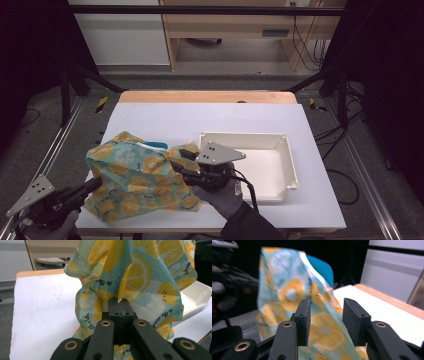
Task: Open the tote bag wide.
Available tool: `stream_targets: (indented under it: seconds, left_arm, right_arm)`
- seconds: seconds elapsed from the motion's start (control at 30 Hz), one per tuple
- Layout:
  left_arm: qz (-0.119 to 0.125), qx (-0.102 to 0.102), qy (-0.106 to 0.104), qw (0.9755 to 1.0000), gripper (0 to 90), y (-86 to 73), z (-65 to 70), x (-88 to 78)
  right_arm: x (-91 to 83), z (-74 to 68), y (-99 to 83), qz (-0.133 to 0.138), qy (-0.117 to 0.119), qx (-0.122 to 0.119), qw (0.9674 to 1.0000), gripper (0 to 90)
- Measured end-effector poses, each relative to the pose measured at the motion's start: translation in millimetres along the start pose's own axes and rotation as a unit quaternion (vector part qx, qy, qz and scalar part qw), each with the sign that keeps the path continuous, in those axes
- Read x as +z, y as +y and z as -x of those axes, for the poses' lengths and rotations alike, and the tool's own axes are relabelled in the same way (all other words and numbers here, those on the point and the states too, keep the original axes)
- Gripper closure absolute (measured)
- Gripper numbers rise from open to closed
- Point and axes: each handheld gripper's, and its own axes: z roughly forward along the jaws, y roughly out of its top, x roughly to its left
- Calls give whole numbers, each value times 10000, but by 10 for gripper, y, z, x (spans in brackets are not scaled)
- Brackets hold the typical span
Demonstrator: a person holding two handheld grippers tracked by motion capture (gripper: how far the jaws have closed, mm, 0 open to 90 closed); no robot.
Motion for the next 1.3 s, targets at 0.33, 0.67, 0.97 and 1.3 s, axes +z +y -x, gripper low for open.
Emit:
stream_targets:
  seconds: [0.33,0.67,0.97,1.3]
  left_arm:
    - [49,-27,17,10000,899,2,-8,-68]
    - [458,55,103,9989,648,315,50,-201]
    - [331,213,297,9988,834,467,99,-110]
    - [308,302,281,9987,899,293,165,-290]
  right_arm:
    - [156,31,-169,-487,77,11,9988,898]
    - [104,-40,-31,-311,59,-143,9994,900]
    - [102,-71,35,-190,68,-175,9996,900]
    - [101,-107,46,-158,136,-203,9996,860]
